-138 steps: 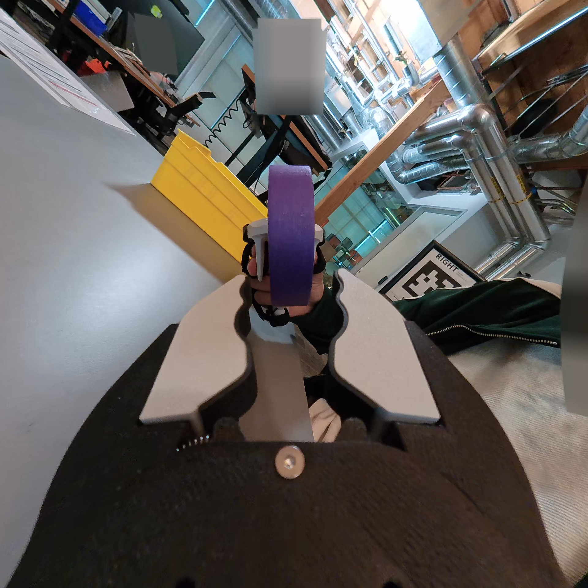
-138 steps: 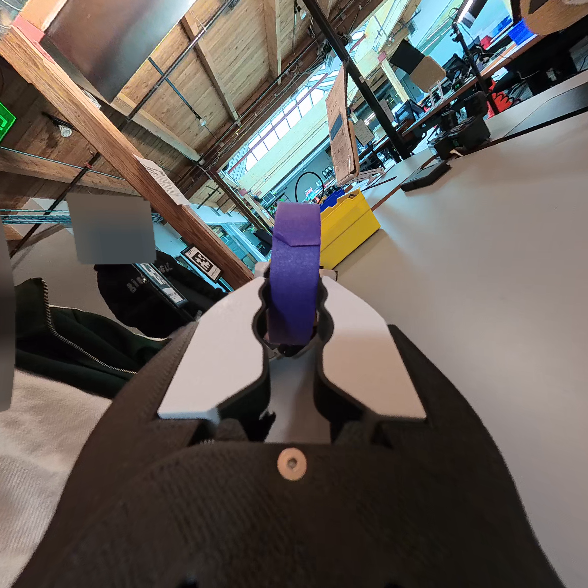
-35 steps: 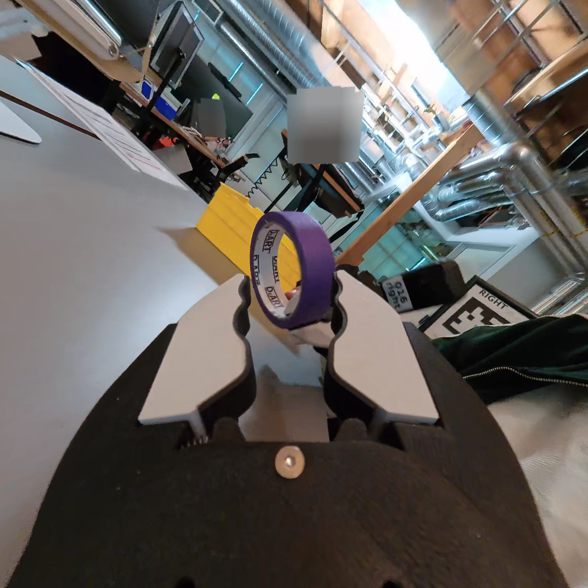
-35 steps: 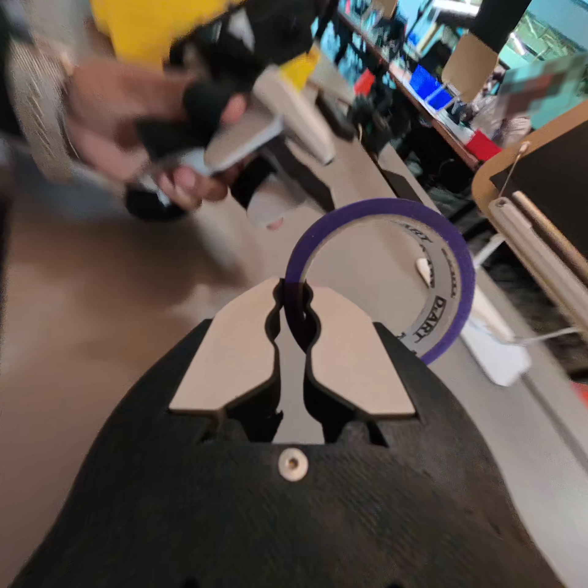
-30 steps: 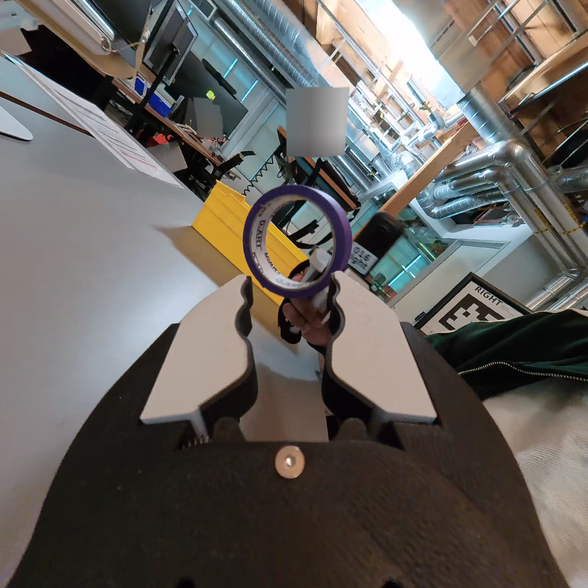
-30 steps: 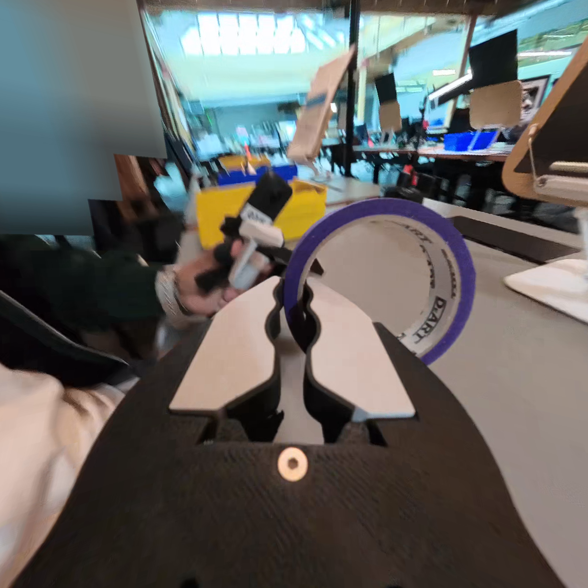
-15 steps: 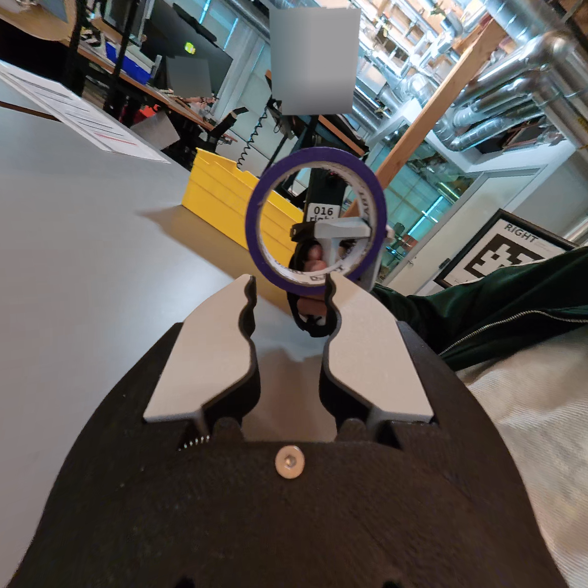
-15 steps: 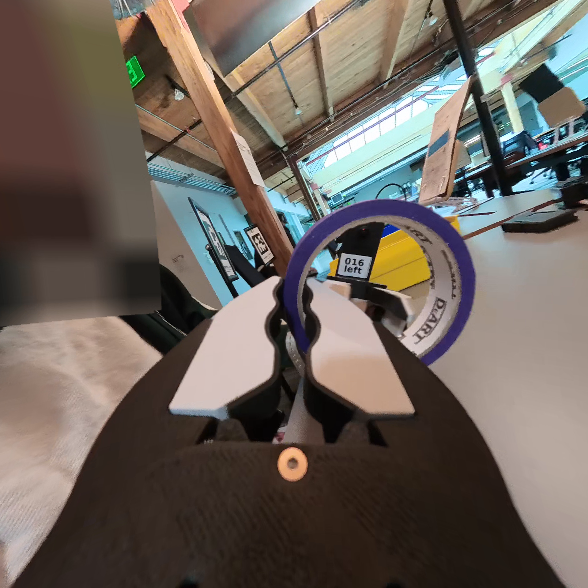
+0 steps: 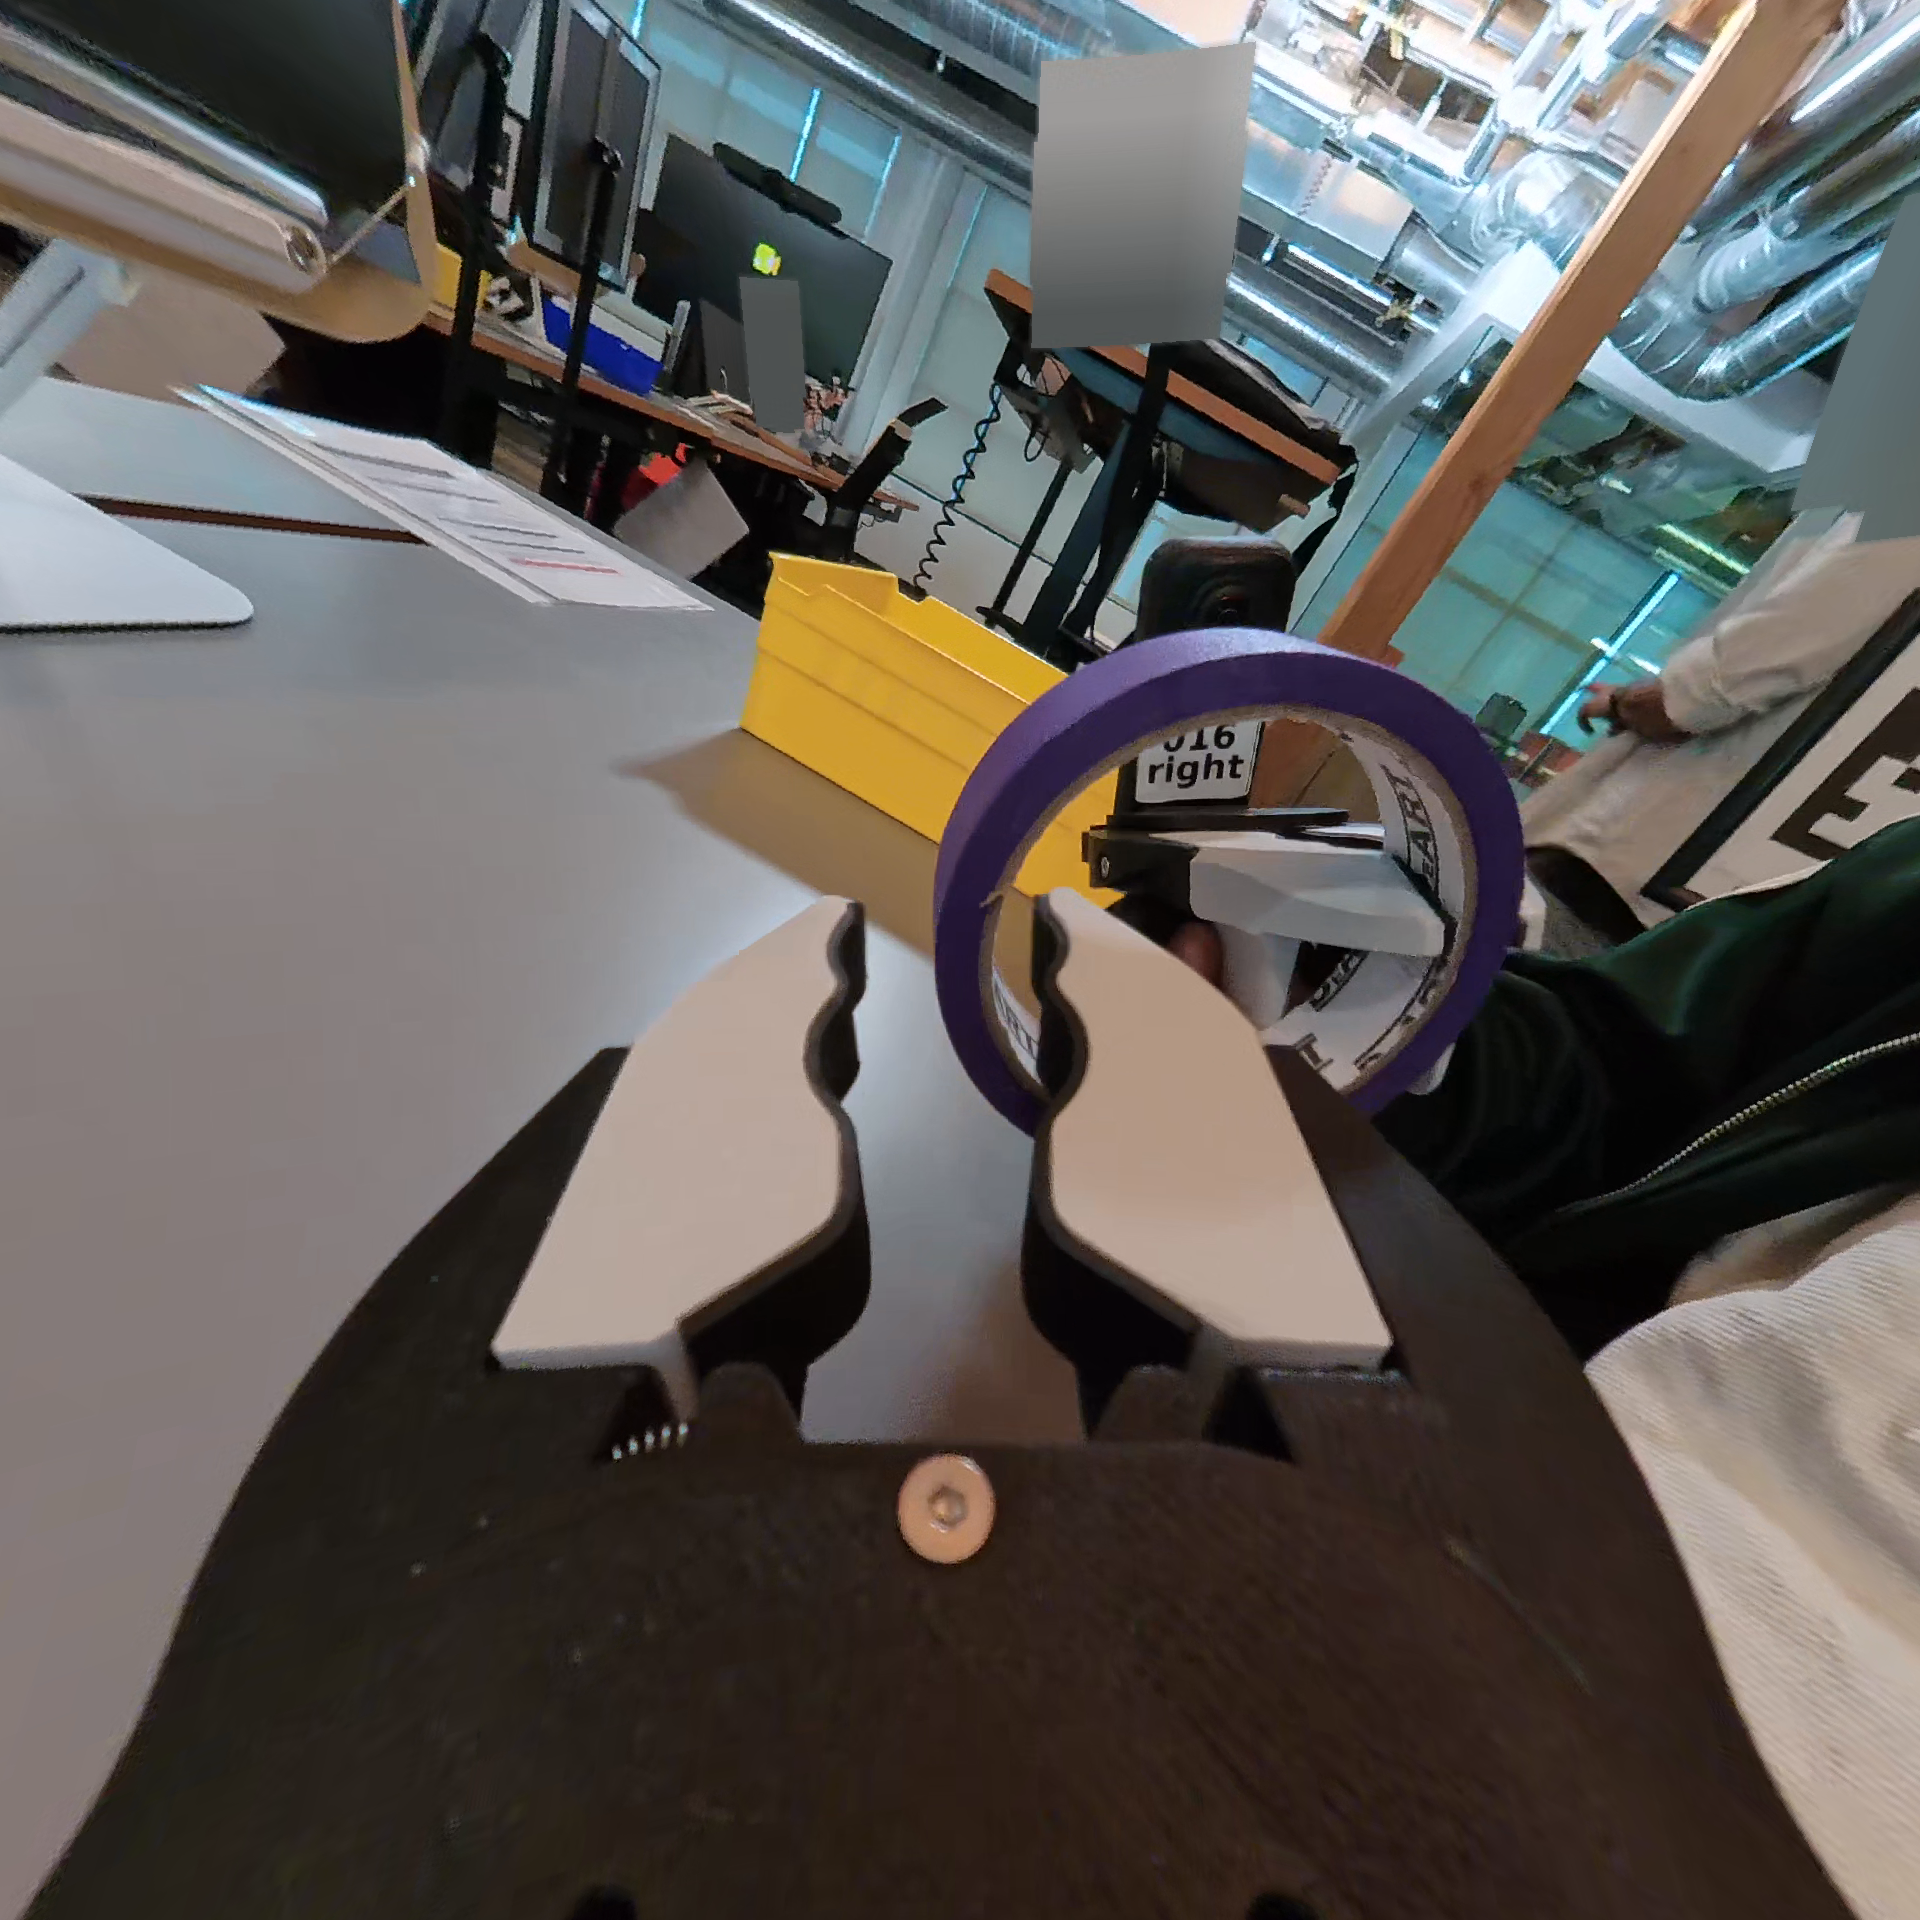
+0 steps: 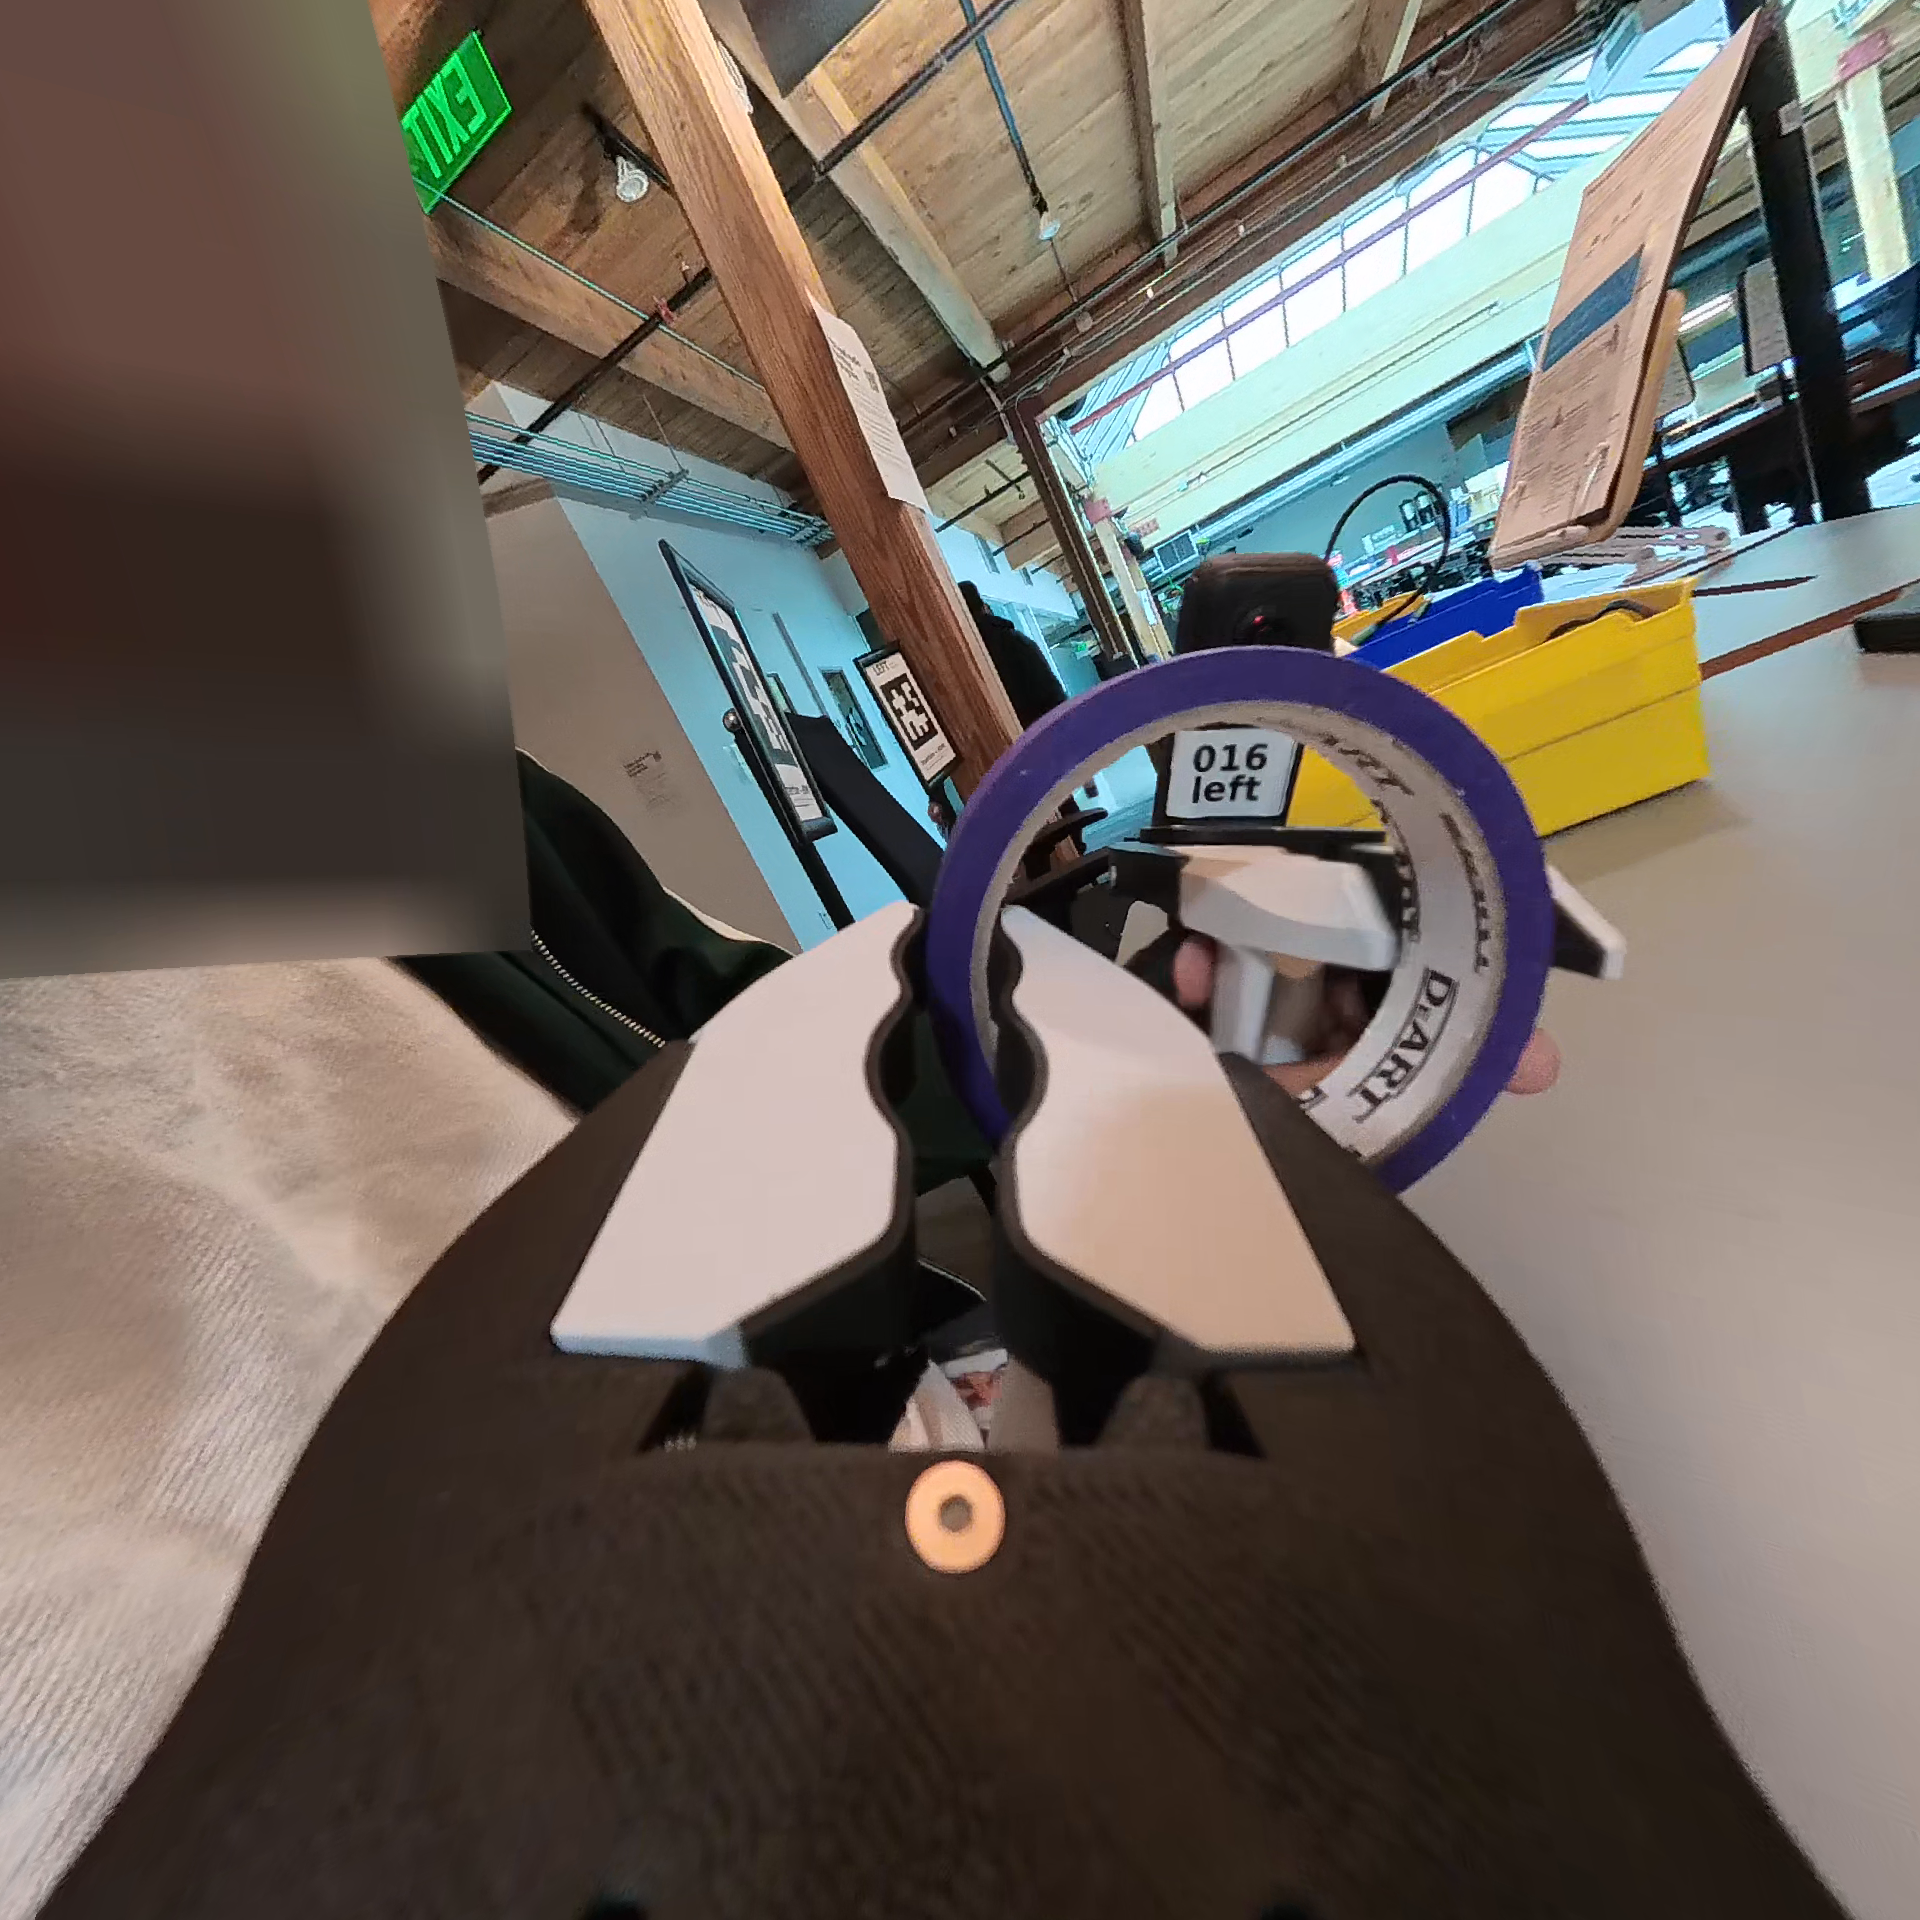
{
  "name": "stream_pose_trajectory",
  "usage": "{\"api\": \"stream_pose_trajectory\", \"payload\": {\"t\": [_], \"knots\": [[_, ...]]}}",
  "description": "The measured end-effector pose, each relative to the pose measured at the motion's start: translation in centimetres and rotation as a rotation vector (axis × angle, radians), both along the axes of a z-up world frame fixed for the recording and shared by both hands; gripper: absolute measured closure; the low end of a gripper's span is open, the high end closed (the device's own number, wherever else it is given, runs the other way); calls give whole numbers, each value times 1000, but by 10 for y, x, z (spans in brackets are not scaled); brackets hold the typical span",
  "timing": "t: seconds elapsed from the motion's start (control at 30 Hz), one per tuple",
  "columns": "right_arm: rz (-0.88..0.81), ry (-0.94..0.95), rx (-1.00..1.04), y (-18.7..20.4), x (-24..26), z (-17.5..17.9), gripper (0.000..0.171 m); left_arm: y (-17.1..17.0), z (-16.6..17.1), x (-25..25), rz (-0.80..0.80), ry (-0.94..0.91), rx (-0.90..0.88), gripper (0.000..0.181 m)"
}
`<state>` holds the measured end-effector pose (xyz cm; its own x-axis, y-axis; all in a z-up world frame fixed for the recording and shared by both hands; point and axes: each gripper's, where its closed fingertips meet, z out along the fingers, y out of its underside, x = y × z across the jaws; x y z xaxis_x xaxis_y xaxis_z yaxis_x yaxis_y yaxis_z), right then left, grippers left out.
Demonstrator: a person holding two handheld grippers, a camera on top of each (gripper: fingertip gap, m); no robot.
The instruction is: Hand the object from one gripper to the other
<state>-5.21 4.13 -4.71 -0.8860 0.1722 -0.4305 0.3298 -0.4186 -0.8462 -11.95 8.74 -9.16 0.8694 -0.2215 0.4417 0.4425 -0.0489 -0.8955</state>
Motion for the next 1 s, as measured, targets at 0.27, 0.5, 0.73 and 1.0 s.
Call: {"api": "stream_pose_trajectory", "payload": {"t": [0.27,0.5,0.73,1.0], "knots": [[-12,39,12,-8,3,0,160,-4,6,4,3,123,19,171],[-180,101,50,15,-11,4,101,-8,9,-2,0,105,37,172],[-410,252,266,28,-26,-7,66,-9,8,1,-37,106,34,172],[-405,242,301,23,-29,-15,62,-8,4,-2,-14,125,8,172]]}}
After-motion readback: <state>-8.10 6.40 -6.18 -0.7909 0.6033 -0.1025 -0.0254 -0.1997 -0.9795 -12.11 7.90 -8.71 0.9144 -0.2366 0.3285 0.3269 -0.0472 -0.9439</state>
